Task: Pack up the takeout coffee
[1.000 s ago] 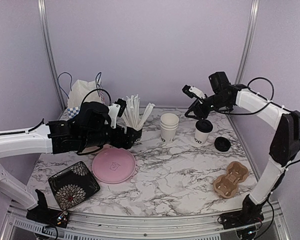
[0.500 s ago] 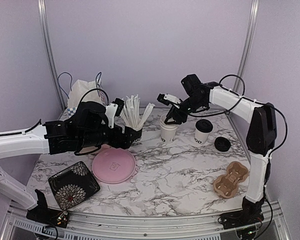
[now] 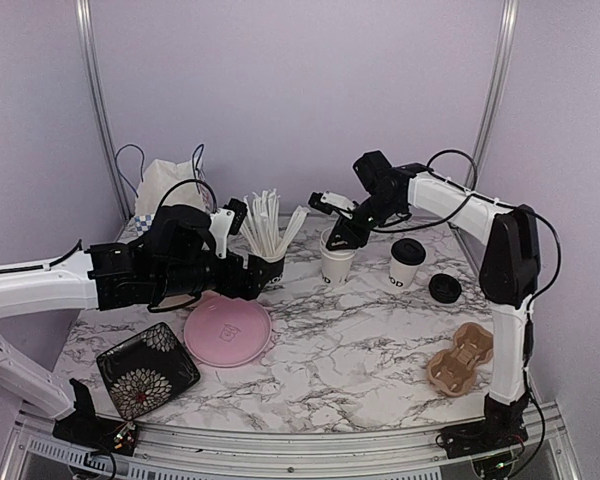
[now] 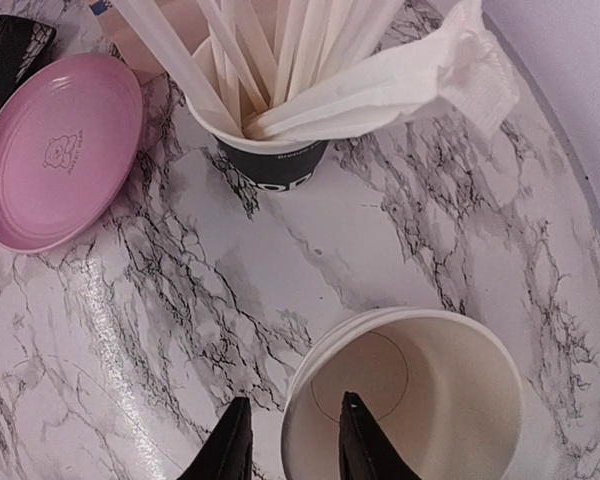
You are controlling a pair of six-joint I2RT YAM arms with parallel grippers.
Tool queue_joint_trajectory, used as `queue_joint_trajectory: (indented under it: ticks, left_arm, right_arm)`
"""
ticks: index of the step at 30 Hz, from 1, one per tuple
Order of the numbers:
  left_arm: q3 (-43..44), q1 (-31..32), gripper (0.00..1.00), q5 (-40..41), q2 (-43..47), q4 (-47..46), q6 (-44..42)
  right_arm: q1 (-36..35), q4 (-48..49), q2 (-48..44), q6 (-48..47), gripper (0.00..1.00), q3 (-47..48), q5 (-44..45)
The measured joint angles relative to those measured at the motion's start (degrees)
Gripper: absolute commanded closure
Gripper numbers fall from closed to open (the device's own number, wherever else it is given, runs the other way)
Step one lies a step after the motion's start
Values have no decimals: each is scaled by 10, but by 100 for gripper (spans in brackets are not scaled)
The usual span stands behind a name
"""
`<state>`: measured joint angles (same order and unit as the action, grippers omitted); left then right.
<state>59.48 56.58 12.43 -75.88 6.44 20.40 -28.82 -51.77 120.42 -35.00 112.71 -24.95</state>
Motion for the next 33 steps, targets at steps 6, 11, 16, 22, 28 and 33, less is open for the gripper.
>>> queue_joint_trajectory:
  ticks: [6, 11, 16, 22, 28, 33]
  left_arm:
    - [-2, 0, 10, 0, 3, 0, 0]
    - [-2, 0, 10, 0, 3, 0, 0]
    - [-2, 0, 10, 0, 3, 0, 0]
    - [-2, 0, 10, 0, 3, 0, 2]
    - [-2, 0, 10, 0, 3, 0, 2]
    - [-2, 0, 10, 0, 2, 0, 2]
  right_arm:
    - [0, -6, 7, 9, 78, 2, 4]
    - [0, -11, 11, 13, 85, 9, 9]
    - [0, -14, 12, 19, 93, 9, 11]
    - [0, -15, 12, 23, 100, 9, 13]
    - [0, -15, 12, 25, 100, 9, 13]
    - [-1, -20, 4, 35, 100, 6, 16]
